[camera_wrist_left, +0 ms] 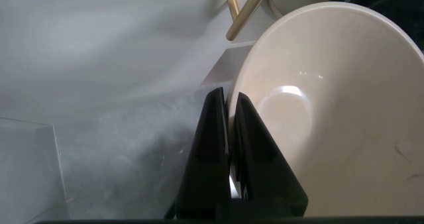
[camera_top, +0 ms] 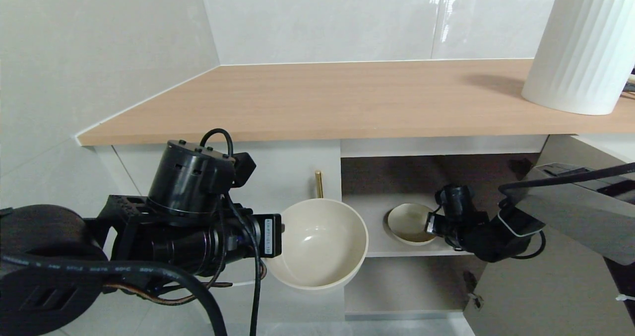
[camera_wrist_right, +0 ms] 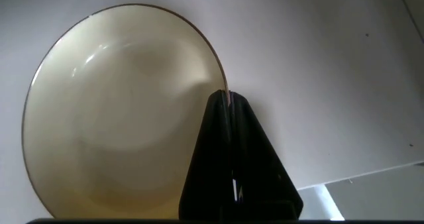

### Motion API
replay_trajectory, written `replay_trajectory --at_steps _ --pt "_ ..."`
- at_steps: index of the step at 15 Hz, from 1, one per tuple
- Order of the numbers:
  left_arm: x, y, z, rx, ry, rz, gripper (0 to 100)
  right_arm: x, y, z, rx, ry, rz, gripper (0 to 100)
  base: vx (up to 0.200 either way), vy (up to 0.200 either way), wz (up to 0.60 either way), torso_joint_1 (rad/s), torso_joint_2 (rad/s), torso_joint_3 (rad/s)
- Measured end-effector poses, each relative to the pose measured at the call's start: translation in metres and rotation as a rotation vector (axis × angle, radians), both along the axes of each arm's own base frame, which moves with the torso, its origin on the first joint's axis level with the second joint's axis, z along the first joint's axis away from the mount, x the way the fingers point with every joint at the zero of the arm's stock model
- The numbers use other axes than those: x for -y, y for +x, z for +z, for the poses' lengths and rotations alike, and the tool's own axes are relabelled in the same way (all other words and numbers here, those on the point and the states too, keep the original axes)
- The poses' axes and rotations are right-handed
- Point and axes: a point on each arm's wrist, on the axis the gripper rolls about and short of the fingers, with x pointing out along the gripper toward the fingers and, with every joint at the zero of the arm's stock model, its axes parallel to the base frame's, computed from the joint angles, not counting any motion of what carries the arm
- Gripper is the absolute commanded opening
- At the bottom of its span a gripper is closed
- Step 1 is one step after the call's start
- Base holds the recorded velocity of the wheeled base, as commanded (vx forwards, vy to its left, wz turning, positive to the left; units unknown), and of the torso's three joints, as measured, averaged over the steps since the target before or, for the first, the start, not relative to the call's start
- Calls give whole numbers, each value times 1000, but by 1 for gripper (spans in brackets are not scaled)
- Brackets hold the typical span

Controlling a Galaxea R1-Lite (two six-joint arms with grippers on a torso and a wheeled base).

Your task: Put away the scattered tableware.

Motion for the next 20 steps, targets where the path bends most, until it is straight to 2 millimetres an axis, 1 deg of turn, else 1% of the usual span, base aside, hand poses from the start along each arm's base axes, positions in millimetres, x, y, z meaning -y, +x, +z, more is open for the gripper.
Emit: replay_trajectory --at_steps 2,3,9,10,12,13,14,16,17,18,20 --pt "0 0 0 0 0 0 0 0 1 0 3 2 -1 0 0 0 0 0 0 0" --pt "0 0 0 0 0 0 0 0 1 0 3 4 -2 100 0 0 0 0 0 0" --pt "0 0 0 0 1 0 0 -2 0 3 22 9 -2 100 0 0 0 0 0 0" --pt "0 0 0 0 1 -1 0 -2 -2 4 21 9 -2 100 0 0 0 0 0 0" --pt "0 0 0 8 19 -15 0 -2 -13 16 23 9 10 100 0 0 0 0 0 0" --pt "-1 -1 -3 12 48 -35 0 -4 -21 24 24 11 26 100 0 0 0 0 0 0" --pt "-1 -2 -8 21 114 -80 0 -8 -35 38 24 12 75 100 0 0 0 0 0 0" --pt "-1 -3 -18 7 165 -109 0 -13 -63 61 21 7 172 100 0 0 0 0 0 0" --pt "2 -3 -21 5 181 -121 0 -15 -80 74 1 -6 227 100 0 0 0 0 0 0" --pt "7 -2 -27 3 198 -133 0 -17 -94 86 -7 -10 267 100 0 0 0 0 0 0" --pt "21 1 -38 26 228 -134 0 -21 -127 121 -15 5 384 100 0 0 0 0 0 0"
